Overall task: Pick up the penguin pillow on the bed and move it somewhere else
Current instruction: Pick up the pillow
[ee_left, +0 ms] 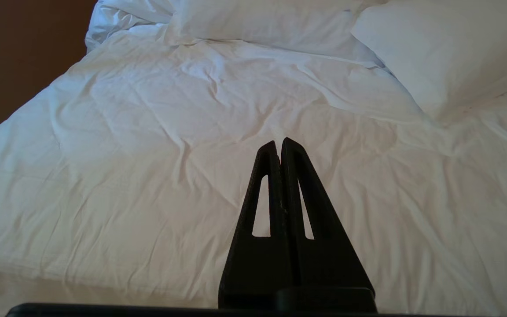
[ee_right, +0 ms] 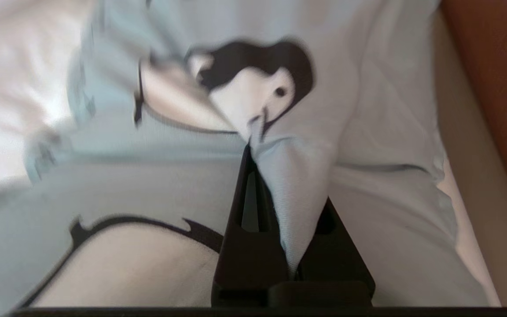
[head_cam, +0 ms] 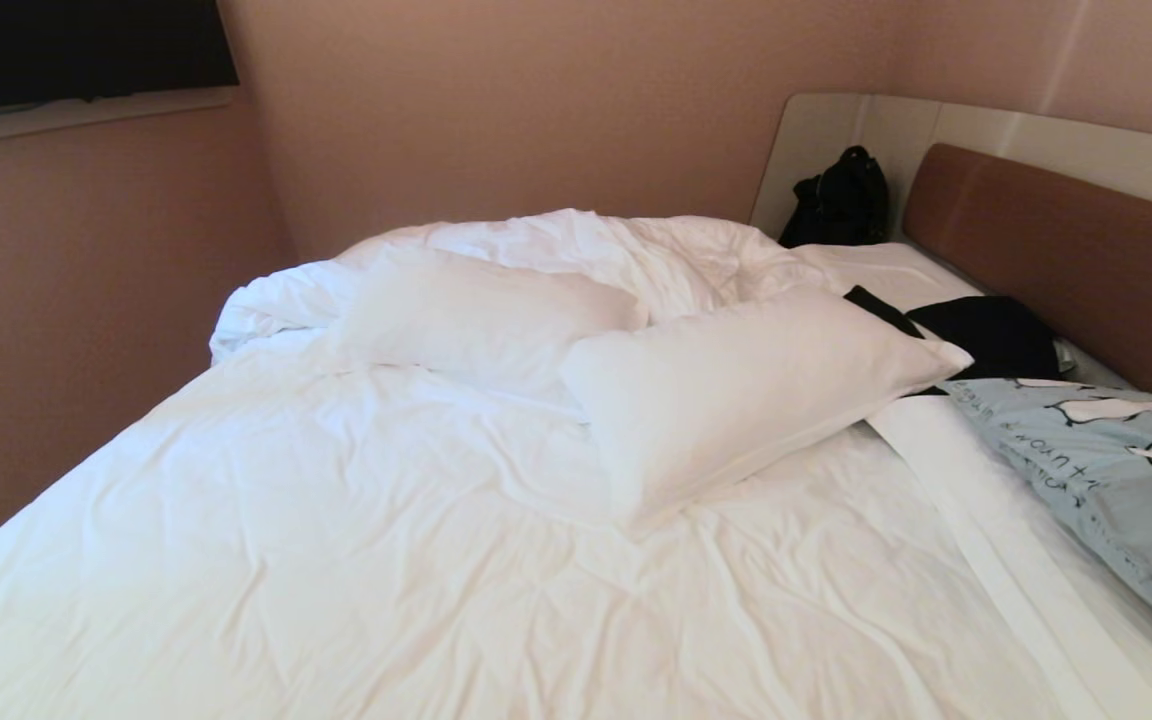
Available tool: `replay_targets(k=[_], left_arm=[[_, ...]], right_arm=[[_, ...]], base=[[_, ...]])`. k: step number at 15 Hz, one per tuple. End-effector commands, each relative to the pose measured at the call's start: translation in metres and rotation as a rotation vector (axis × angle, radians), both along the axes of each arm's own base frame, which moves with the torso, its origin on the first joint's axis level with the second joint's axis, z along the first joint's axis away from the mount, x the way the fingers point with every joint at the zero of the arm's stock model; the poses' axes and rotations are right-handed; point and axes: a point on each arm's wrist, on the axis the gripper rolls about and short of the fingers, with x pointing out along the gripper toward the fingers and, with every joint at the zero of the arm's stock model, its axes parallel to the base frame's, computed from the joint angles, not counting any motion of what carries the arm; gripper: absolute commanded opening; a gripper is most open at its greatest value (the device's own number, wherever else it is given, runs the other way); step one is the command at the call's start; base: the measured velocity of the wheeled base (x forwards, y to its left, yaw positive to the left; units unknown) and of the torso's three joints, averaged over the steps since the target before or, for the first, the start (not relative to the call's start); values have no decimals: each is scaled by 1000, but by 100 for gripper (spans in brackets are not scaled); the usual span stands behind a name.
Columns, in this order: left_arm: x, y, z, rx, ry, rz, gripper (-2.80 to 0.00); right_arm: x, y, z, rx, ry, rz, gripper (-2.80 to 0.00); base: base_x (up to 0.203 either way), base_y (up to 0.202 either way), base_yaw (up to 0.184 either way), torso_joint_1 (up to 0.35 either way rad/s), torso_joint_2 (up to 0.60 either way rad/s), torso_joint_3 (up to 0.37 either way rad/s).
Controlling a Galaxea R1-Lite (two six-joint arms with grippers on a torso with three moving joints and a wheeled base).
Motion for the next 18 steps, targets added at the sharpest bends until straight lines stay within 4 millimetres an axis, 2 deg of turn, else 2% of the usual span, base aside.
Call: replay_targets(k=[1,7,12,15,18], left_arm=[[0,0,0,0,-1,0,-280],[0,0,0,1,-1,0,-280],[0,0,0,1,-1,0,-280],[0,0,0,1,-1,0,-280],[0,0,0,1,-1,0,-280]], right_arm=[[-4,18,29,9,-78,-3,-280],[-17,60,69,-21,-166,25,-280],[-32,82,99,-12,-261,29,-280],[-34,102,118,59,-345,46,-280],[-28,128,125,59,-364,62,-280]], base=[[0,0,0,0,0,0],[0,0,0,0,0,0],[0,0,0,0,0,0],[0,0,0,0,0,0],[0,0,0,0,0,0]])
